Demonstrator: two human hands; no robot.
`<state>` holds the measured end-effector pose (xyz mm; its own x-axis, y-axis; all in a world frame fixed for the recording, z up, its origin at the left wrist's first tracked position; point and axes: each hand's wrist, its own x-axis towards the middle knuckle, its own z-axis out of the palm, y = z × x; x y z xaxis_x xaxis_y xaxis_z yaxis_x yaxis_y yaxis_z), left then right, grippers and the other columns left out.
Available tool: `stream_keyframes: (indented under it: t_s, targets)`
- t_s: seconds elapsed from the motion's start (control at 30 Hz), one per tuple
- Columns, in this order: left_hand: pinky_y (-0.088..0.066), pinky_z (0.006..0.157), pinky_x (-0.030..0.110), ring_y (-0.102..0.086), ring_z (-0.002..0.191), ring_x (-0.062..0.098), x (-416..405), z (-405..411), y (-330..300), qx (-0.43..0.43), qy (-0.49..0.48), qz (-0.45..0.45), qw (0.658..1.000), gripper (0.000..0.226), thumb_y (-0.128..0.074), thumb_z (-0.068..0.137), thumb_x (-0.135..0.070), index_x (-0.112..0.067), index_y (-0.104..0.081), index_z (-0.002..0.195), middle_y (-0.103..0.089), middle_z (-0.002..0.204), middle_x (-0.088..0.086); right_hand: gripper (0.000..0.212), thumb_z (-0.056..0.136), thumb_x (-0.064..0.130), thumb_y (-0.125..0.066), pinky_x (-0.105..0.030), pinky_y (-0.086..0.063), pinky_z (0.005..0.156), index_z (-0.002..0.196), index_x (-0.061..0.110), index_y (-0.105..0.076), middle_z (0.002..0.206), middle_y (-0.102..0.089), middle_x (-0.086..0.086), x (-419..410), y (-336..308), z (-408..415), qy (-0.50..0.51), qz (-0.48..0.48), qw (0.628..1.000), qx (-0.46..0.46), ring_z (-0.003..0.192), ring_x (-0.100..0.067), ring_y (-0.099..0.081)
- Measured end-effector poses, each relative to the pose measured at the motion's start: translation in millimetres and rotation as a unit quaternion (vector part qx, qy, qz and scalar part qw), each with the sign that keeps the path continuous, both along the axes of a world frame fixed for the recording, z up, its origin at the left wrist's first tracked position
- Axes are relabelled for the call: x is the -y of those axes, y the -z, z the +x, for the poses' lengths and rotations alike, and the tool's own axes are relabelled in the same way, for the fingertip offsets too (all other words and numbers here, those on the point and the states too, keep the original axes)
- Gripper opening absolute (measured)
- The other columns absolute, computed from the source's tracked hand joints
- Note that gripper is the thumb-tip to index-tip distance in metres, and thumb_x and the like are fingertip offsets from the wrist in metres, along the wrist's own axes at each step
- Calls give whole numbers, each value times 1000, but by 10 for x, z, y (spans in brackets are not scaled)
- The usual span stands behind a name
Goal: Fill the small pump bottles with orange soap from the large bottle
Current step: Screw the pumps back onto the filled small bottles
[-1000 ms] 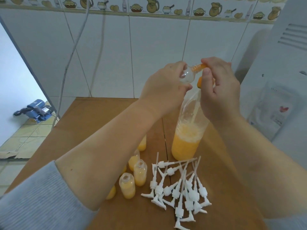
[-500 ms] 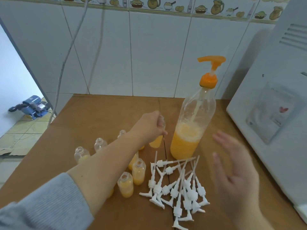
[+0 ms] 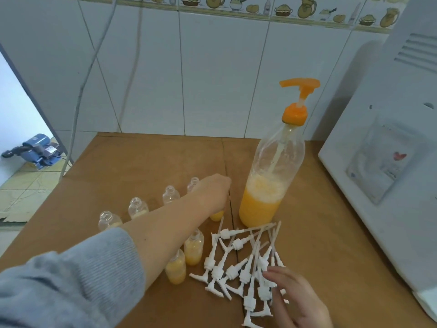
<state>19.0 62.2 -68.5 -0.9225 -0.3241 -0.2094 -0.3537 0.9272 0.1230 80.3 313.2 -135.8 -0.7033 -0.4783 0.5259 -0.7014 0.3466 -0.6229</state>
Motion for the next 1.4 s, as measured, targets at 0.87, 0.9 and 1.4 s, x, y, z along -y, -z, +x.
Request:
stream_keyframes:
  t_s: [0.87,0.9,1.4]
  targets:
    - [-46,66,20,-54,80,10,-76,2593,627,-413,-318,260,813,43,-76,71,-21,-41,-55,102,-56,92,-13,51,46,-3,-80,-25,-56,66,85,28,-70,89,-65,10,856,417,-71,-150,294,938,-104,78,-11,-63]
    - [-46,67,20,-54,80,9,-140,2594,728,-393,-330,252,820,44,-80,70,-22,-39,-55,102,-56,92,-13,53,44,-3,-81,-24,-55,65,85,29,-69,87,-65,11,868,414,-84,-151,299,936,-107,76,-10,-63]
    - [-44,65,18,-62,76,12,-201,2237,820,-299,-295,130,898,48,-65,81,-51,-21,-55,117,-63,88,-8,32,79,4,-68,-10,-42,82,98,30,-69,96,-62,29,740,-335,-153,-169,233,957,-32,97,8,-52]
